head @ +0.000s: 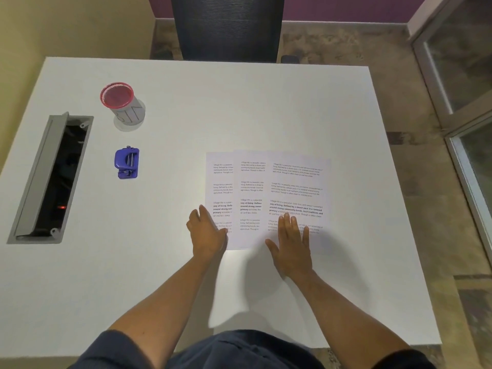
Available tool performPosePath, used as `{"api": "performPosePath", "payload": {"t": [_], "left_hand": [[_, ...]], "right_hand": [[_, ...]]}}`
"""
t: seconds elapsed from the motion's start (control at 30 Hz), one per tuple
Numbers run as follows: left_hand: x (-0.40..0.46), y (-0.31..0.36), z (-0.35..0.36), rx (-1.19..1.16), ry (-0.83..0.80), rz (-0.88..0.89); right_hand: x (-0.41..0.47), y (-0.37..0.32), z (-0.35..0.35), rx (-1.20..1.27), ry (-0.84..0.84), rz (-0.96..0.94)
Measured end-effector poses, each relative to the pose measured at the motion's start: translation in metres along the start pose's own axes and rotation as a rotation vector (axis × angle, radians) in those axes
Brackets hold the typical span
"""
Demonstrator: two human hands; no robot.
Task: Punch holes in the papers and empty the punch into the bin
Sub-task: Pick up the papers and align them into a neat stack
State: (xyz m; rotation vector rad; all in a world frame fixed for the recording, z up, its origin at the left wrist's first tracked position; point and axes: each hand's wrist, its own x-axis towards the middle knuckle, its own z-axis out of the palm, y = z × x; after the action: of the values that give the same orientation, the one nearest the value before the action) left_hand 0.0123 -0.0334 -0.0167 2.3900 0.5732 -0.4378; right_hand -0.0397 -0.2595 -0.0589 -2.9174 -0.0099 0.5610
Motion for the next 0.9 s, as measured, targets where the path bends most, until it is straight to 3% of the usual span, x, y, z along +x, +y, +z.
{"api": "performPosePath", "payload": {"t": [0.23,0.37,0.63,0.77,0.9], "left_hand": [[0.011,0.000,-0.008,-0.286,0.032,-0.102],[0.015,0.001,-0.015,-0.432,-0.041,-0.151],[0.014,-0.001,-0.008,-0.478,-0.114,-0.170],[0.017,-0.007,-0.010,-0.498,-0.115,-0.167],[0.018,-0.008,-0.010,-0.539,-0.145,-0.164]], "right_hand": [[0.001,0.001,-0.001,0.004,-0.028,-0.005],[0.001,-0.001,-0.001,0.015,-0.029,-0.029],[-0.006,-0.015,0.002,0.076,0.050,-0.133],[-0.005,-0.004,-0.007,0.115,0.174,0.034],[-0.004,0.008,-0.007,0.074,0.023,0.197]]}}
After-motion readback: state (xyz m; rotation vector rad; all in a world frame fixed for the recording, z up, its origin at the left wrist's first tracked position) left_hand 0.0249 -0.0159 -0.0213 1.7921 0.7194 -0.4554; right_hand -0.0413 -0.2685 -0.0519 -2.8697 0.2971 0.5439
